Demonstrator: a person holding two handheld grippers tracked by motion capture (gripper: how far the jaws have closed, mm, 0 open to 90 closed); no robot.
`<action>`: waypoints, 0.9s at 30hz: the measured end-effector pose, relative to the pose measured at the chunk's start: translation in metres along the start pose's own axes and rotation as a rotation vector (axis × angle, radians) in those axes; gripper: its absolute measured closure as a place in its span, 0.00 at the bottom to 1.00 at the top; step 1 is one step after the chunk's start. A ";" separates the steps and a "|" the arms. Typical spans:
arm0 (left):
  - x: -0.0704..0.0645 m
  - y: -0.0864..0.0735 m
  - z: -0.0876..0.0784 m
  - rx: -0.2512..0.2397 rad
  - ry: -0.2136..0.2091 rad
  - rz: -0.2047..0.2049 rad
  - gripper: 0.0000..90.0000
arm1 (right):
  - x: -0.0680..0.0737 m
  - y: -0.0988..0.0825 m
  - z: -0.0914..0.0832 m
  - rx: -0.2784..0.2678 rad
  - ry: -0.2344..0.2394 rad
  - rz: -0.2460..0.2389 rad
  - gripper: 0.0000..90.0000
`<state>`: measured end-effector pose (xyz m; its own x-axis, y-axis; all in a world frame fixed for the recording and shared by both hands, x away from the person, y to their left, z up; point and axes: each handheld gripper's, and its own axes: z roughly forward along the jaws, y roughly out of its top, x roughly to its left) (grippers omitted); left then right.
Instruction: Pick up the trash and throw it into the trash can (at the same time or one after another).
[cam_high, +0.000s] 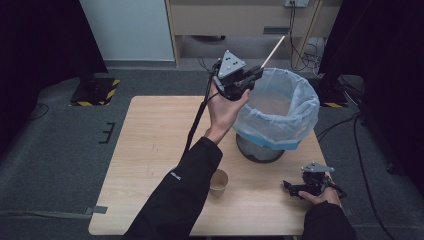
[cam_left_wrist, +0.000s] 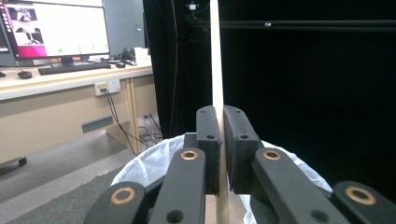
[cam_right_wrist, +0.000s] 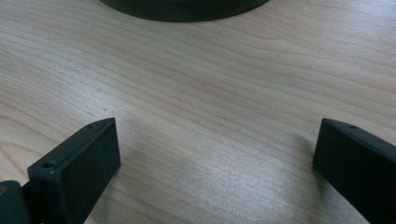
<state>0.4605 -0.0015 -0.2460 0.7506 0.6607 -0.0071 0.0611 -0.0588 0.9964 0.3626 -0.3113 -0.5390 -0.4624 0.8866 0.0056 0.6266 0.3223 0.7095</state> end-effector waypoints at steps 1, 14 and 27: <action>0.000 0.000 0.003 0.003 -0.001 -0.001 0.95 | 0.000 0.000 0.000 0.000 0.000 0.000 0.01; -0.012 0.002 0.044 0.037 -0.007 0.032 0.95 | 0.000 0.000 0.000 0.001 0.001 0.003 0.01; -0.003 0.000 0.059 0.072 -0.024 -0.015 0.82 | 0.000 0.000 0.000 0.003 0.001 0.003 0.01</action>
<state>0.4971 -0.0480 -0.2506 0.7648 0.6438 -0.0251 0.1194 -0.1034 0.9874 0.3624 -0.3112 -0.5389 -0.4615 0.8871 0.0084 0.6298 0.3209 0.7074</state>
